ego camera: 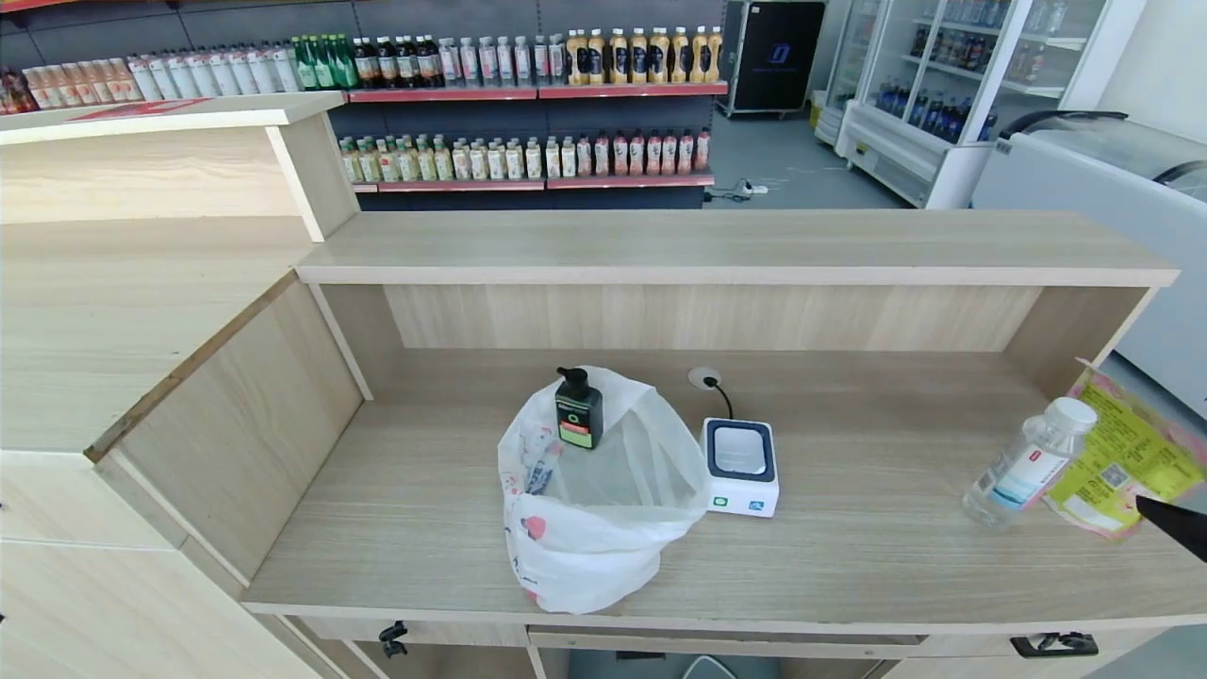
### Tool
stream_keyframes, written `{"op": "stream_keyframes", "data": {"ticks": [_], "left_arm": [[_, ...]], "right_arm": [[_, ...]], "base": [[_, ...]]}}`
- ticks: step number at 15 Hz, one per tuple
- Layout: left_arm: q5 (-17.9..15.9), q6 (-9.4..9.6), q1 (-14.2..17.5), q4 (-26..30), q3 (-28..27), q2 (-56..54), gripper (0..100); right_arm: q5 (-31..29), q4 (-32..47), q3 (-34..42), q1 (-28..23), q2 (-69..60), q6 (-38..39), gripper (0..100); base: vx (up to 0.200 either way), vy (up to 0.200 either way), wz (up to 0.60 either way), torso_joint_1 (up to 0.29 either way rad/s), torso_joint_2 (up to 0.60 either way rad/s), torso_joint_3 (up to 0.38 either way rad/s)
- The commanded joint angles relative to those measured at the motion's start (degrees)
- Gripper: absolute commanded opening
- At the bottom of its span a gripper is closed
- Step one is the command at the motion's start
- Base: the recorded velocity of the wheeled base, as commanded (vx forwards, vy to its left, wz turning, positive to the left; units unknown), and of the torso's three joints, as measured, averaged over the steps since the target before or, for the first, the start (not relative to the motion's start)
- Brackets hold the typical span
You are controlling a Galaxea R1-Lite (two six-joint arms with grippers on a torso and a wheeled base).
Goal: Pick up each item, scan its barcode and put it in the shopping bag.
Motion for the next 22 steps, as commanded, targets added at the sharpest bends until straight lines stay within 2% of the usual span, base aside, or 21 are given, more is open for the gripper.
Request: {"op": "stream_keyframes", "data": {"ticks": [1, 4, 7, 14, 18, 20, 22], "left_arm": [[0.0, -0.04, 0.0, 0.0, 0.0, 0.1, 100], [0.0, -0.04, 0.0, 0.0, 0.0, 0.1, 100], [0.0, 0.05, 0.0, 0.0, 0.0, 0.1, 100], [0.0, 0.13, 0.0, 0.0, 0.0, 0.1, 100], [0.0, 0.31, 0.0, 0.0, 0.0, 0.1, 100], [0.0, 0.40, 0.0, 0.0, 0.0, 0.1, 100], [0.0, 0.13, 0.0, 0.0, 0.0, 0.1, 100]], "right_arm": [[-0.1, -0.1, 0.2, 0.0, -2.5, 1.1, 100], [-1.1, 2.4, -0.9, -0.1, -8.8, 8.3, 100], [-1.1, 8.0, -3.7, -0.2, -9.8, 10.2, 100], [-0.9, 7.1, -2.2, 0.3, -8.6, 11.2, 100], [-1.1, -7.9, 4.3, 0.0, -3.8, 12.2, 100], [-1.3, -17.5, 5.5, -0.9, 2.3, 12.2, 100], [-1.3, -23.1, 5.8, -2.2, 6.6, 12.3, 100]], "base": [[0.000, 0.000, 0.00, 0.000, 0.00, 0.000], [0.000, 0.000, 0.00, 0.000, 0.00, 0.000], [0.000, 0.000, 0.00, 0.000, 0.00, 0.000], [0.000, 0.000, 0.00, 0.000, 0.00, 0.000], [-0.150, 0.000, 0.00, 0.002, 0.00, 0.002], [-0.200, 0.000, 0.00, -0.005, 0.00, 0.002], [-0.100, 0.000, 0.00, -0.006, 0.00, 0.001]]}}
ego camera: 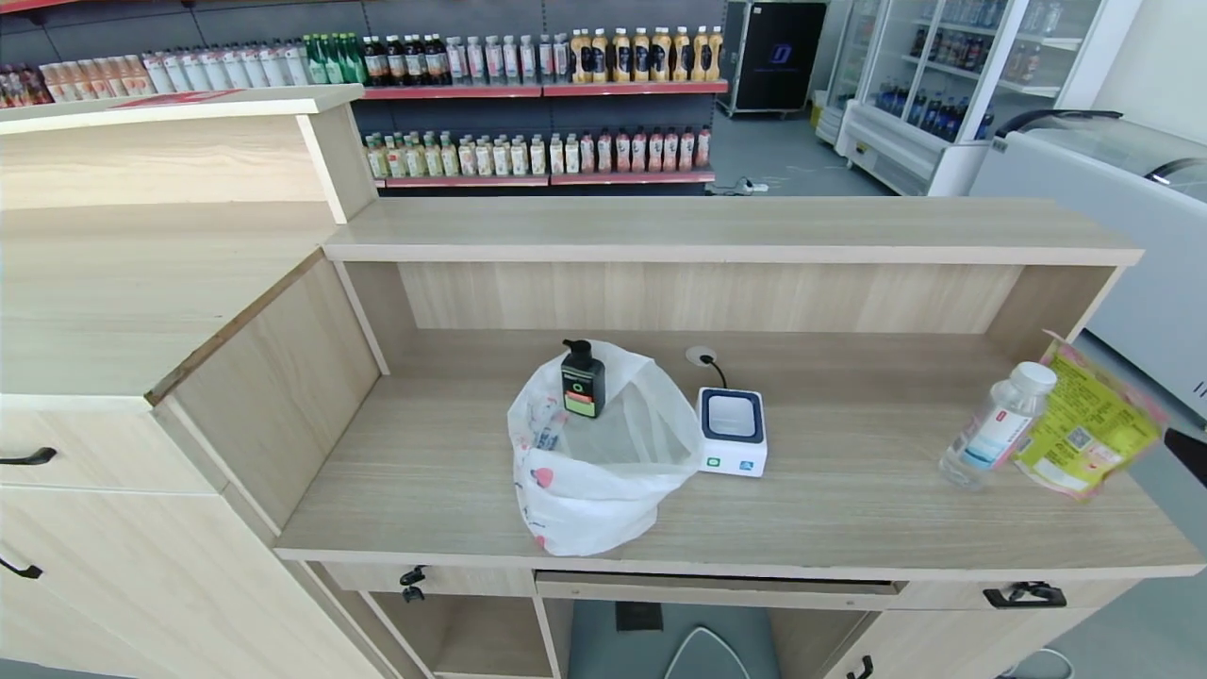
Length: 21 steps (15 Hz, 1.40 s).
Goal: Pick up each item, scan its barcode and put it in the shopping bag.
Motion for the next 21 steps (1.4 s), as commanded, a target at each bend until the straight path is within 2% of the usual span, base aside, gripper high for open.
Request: {"op": "stream_keyframes", "data": {"ticks": [1, 4, 9, 14, 18, 21], "left_arm": [[0.0, -0.05, 0.0, 0.0, 0.0, 0.1, 100], [0.0, 0.04, 0.0, 0.0, 0.0, 0.1, 100], [0.0, 0.04, 0.0, 0.0, 0.0, 0.1, 100], [0.0, 0.04, 0.0, 0.0, 0.0, 0.1, 100], [0.0, 0.04, 0.0, 0.0, 0.0, 0.1, 100], [0.0, 0.04, 0.0, 0.0, 0.0, 0.1, 100]], "right_arm": [[0.0, -3.3, 0.2, -2.2, 7.5, 0.0, 100], [-0.1, -5.7, -1.4, -4.3, 11.6, 0.1, 100], [-1.8, -7.8, -2.1, -4.5, 16.1, 0.5, 100], [-2.2, -20.5, -2.9, -4.8, 29.4, 0.7, 100], [-2.1, -25.2, -5.0, -4.8, 38.2, 0.3, 100], [-2.0, -25.3, -9.7, -2.8, 42.0, -0.5, 100]], "base": [[0.000, 0.000, 0.00, 0.000, 0.00, 0.000], [0.000, 0.000, 0.00, 0.000, 0.00, 0.000], [0.000, 0.000, 0.00, 0.000, 0.00, 0.000], [0.000, 0.000, 0.00, 0.000, 0.00, 0.000], [0.000, 0.000, 0.00, 0.000, 0.00, 0.000], [0.000, 0.000, 0.00, 0.000, 0.00, 0.000]]}}
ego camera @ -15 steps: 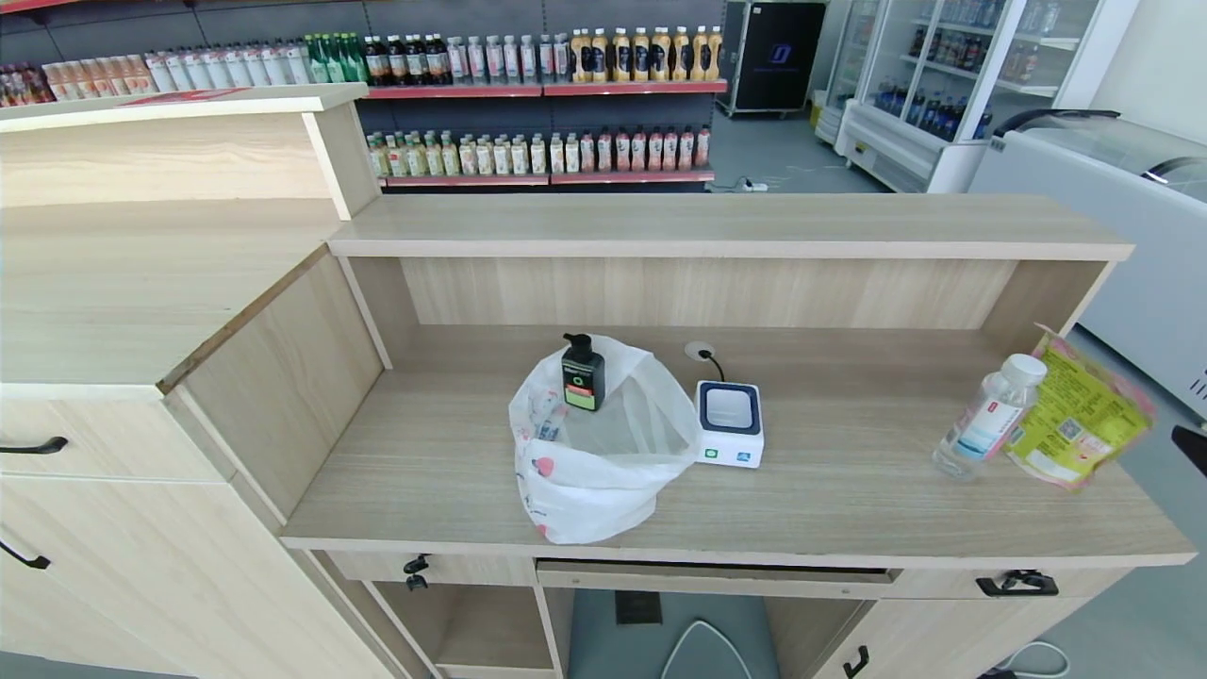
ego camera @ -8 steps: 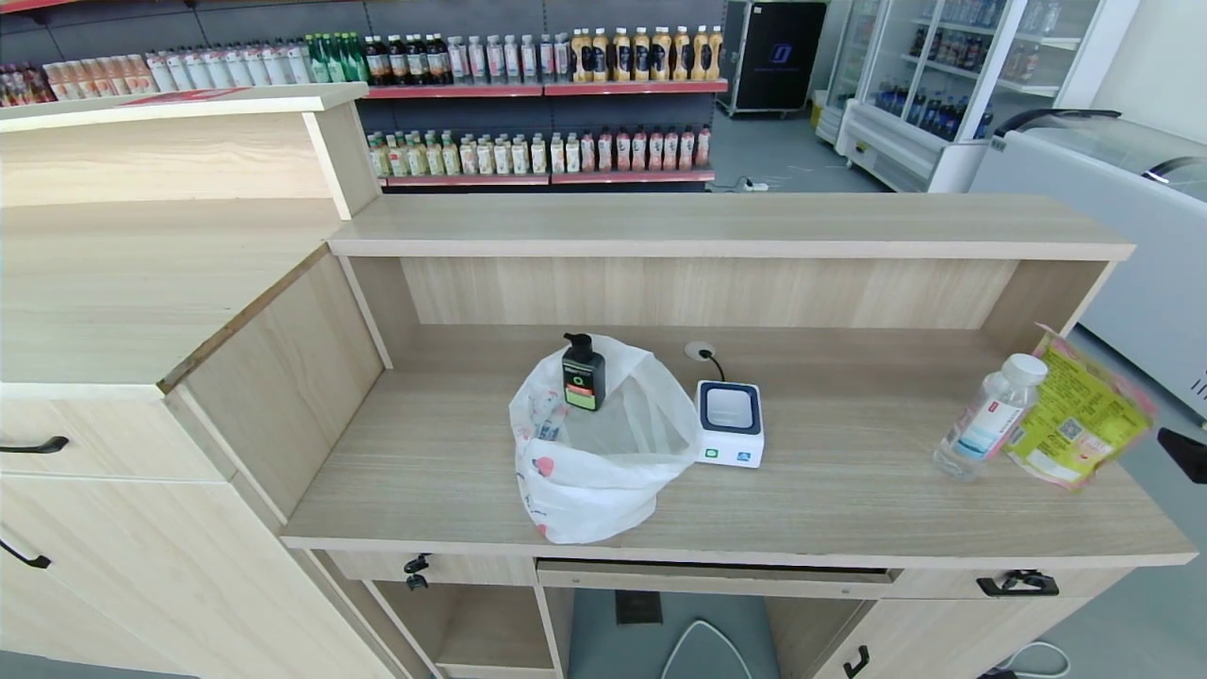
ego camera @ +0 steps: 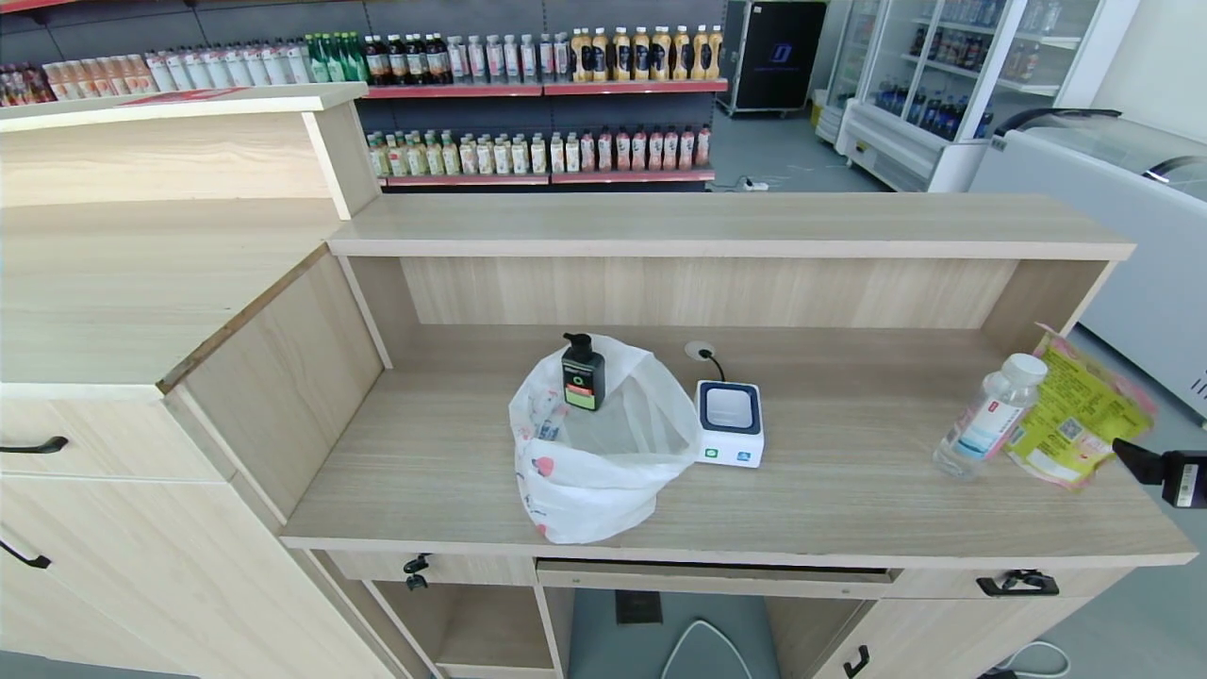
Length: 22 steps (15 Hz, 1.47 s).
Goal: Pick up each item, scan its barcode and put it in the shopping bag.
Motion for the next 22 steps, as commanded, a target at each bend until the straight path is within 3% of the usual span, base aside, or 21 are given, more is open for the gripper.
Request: {"op": "stream_keyframes", "data": {"ticks": [1, 5, 9, 15, 22], "left_arm": [[0.0, -0.01, 0.0, 0.0, 0.0, 0.1, 100], [0.0, -0.01, 0.0, 0.0, 0.0, 0.1, 100], [0.0, -0.01, 0.0, 0.0, 0.0, 0.1, 100], [0.0, -0.01, 0.0, 0.0, 0.0, 0.1, 100], [0.0, -0.01, 0.0, 0.0, 0.0, 0.1, 100]], "right_arm": [[0.1, -0.1, -4.8, 2.9, 5.8, -0.3, 100], [0.0, 0.2, -10.4, 8.8, 10.5, -0.2, 100], [-0.5, -1.1, -10.9, 13.9, 12.7, -0.6, 100], [-0.8, -1.2, -12.5, 15.6, 15.7, -2.2, 100], [-0.7, -8.1, -14.7, 17.7, 22.8, -7.1, 100]], "base": [[0.000, 0.000, 0.00, 0.000, 0.00, 0.000], [0.000, 0.000, 0.00, 0.000, 0.00, 0.000], [0.000, 0.000, 0.00, 0.000, 0.00, 0.000], [0.000, 0.000, 0.00, 0.000, 0.00, 0.000], [0.000, 0.000, 0.00, 0.000, 0.00, 0.000]]}}
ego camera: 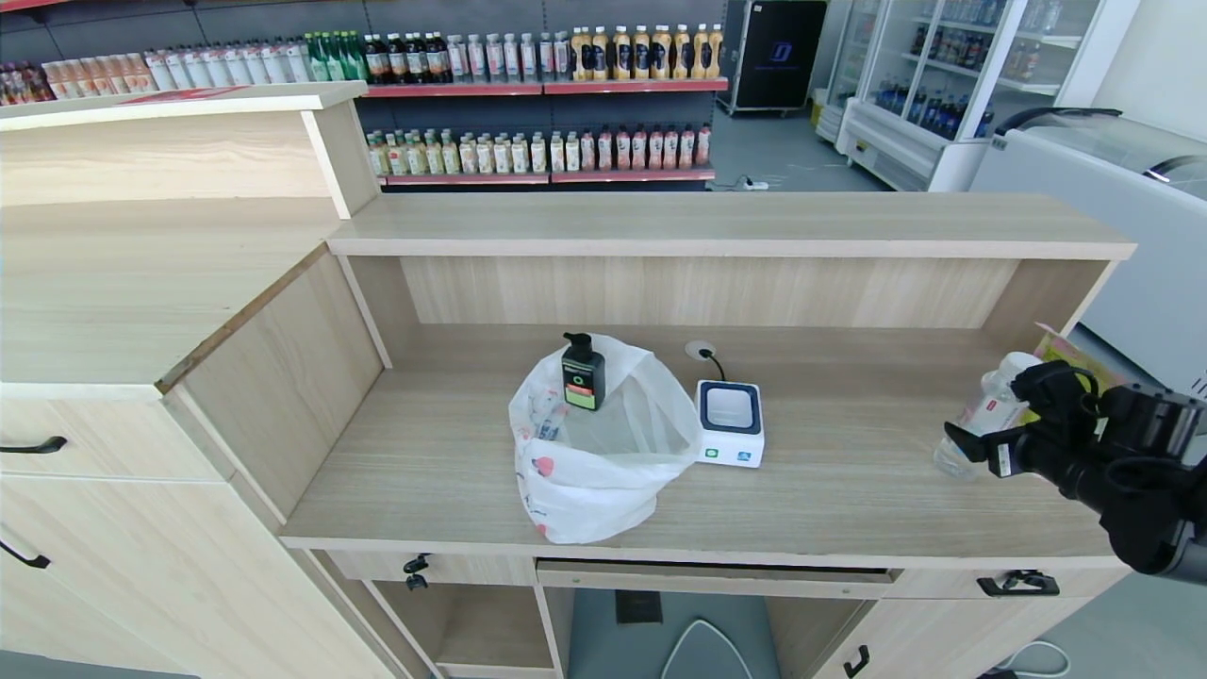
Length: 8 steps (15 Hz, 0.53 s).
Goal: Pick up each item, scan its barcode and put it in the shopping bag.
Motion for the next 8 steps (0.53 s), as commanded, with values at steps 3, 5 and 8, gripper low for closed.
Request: {"op": "stream_keyframes", "data": {"ticks": [3, 5, 8], "left_arm": [[0.0, -0.01, 0.0, 0.0, 0.0, 0.1, 100], [0.0, -0.01, 0.0, 0.0, 0.0, 0.1, 100], [0.0, -0.01, 0.0, 0.0, 0.0, 0.1, 100]], "right_arm": [[0.0, -1.2, -3.4, 1.8, 4.3, -0.3, 100], [0.0, -1.2, -4.6, 2.3, 5.2, -0.2, 100], [0.0, -1.2, -6.1, 2.7, 5.9, -0.2, 100]], "base": [[0.000, 0.000, 0.00, 0.000, 0.00, 0.000], [0.000, 0.000, 0.00, 0.000, 0.00, 0.000], [0.000, 0.000, 0.00, 0.000, 0.00, 0.000]]}}
